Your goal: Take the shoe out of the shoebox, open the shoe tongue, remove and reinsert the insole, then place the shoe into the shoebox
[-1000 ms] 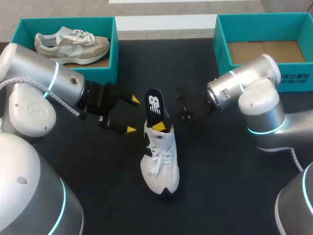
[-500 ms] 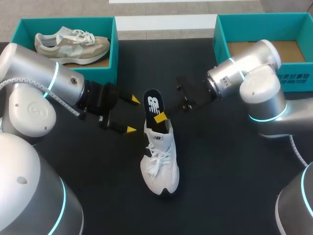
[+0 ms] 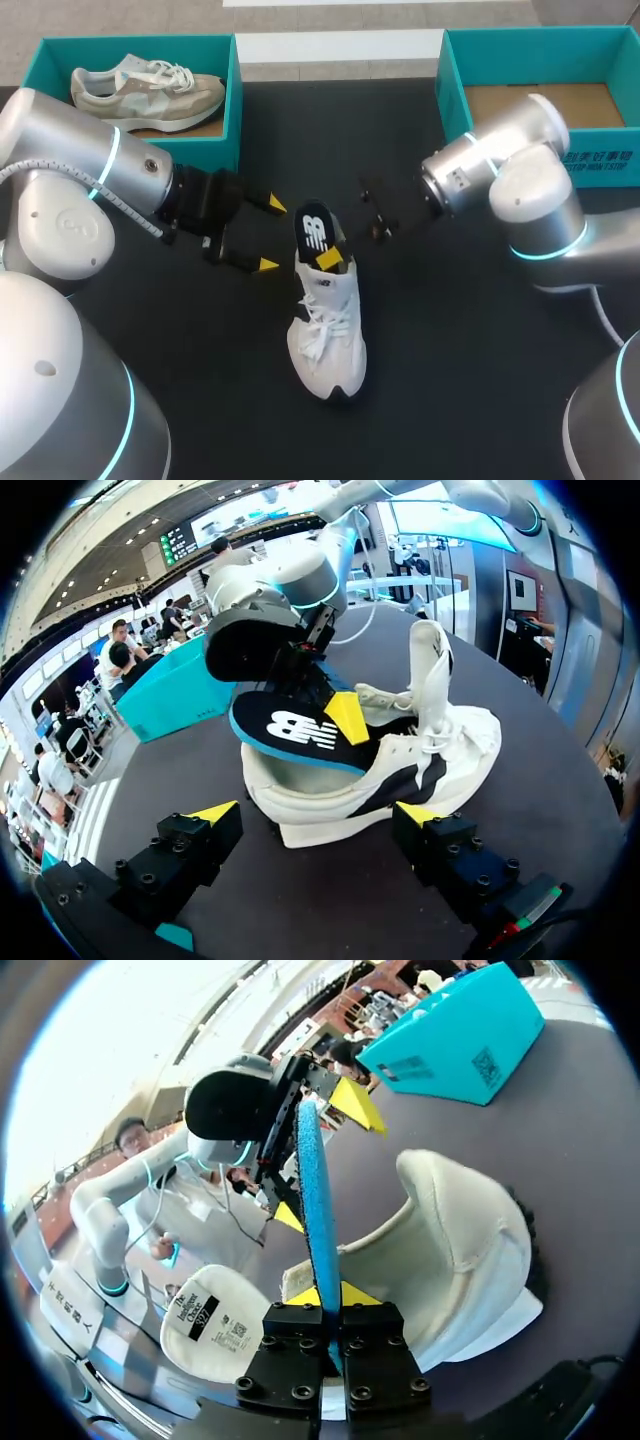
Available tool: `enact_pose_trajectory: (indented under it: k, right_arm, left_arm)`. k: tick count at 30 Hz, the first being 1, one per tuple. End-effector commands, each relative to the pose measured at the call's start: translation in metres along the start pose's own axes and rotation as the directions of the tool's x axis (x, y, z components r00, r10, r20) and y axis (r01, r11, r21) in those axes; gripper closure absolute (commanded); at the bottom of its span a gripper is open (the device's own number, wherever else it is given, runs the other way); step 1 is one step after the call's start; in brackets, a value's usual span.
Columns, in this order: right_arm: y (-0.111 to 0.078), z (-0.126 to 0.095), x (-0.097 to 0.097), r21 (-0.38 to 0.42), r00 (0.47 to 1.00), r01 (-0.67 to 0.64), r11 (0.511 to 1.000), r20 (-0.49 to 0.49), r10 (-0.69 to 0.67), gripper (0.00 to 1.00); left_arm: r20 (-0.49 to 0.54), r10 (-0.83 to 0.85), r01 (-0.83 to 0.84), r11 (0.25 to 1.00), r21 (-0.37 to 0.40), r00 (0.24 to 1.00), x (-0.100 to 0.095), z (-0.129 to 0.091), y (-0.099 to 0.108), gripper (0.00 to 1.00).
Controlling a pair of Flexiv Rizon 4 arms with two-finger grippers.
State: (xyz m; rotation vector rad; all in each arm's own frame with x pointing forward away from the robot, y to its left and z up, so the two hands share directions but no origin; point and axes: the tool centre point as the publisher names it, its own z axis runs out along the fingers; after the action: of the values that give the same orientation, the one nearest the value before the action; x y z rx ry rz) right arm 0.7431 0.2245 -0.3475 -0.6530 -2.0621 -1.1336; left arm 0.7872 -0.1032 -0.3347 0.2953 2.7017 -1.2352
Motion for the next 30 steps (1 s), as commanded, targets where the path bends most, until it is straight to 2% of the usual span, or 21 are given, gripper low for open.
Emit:
enact_pose_trajectory:
  k: [1,7,9,11,13,20,21,22,30]
  right_arm:
    - [-0.011,0.006,0.004,-0.013,1.0,-0.01,1.0,0.008,0.01,1.0]
    - [-0.002,-0.002,0.004,-0.007,0.999,0.015,1.0,0.034,-0.014,1.0]
    - [0.004,-0.005,0.004,-0.005,0.999,0.031,1.0,0.042,-0.03,0.84]
    - [0.009,-0.008,0.003,-0.002,0.998,0.045,0.999,0.049,-0.045,0.75]
    - [0.012,-0.009,0.001,0.002,0.997,0.051,0.999,0.053,-0.051,0.73]
    - [0.023,-0.014,-0.006,0.009,0.995,0.076,0.997,0.057,-0.076,0.81]
    - [0.024,-0.015,-0.008,0.01,0.995,0.078,0.997,0.056,-0.078,0.88]
    - [0.025,-0.015,-0.009,0.014,0.996,0.077,0.997,0.054,-0.077,1.0]
    - [0.017,-0.014,-0.012,0.04,0.996,-0.046,0.998,0.083,0.043,1.0]
  left_arm:
    - [0.0,0.0,0.0,1.0,-0.002,1.0,0.001,0.0,0.0,0.0]
    - [0.0,0.0,0.0,1.0,-0.002,1.0,0.001,0.0,0.0,0.0]
    - [0.0,0.0,0.0,1.0,-0.002,1.0,0.001,0.0,0.0,0.0]
    - [0.0,0.0,0.0,1.0,-0.002,1.0,0.001,0.0,0.0,0.0]
    - [0.0,0.0,0.0,1.0,-0.002,1.0,0.001,0.0,0.0,0.0]
    - [0.0,0.0,0.0,1.0,-0.002,1.0,0.001,0.0,0.0,0.0]
    - [0.0,0.0,0.0,1.0,-0.002,1.0,0.001,0.0,0.0,0.0]
    - [0.0,0.0,0.0,1.0,-0.002,1.0,0.001,0.0,0.0,0.0]
    - [0.0,0.0,0.0,1.0,-0.002,1.0,0.001,0.0,0.0,0.0]
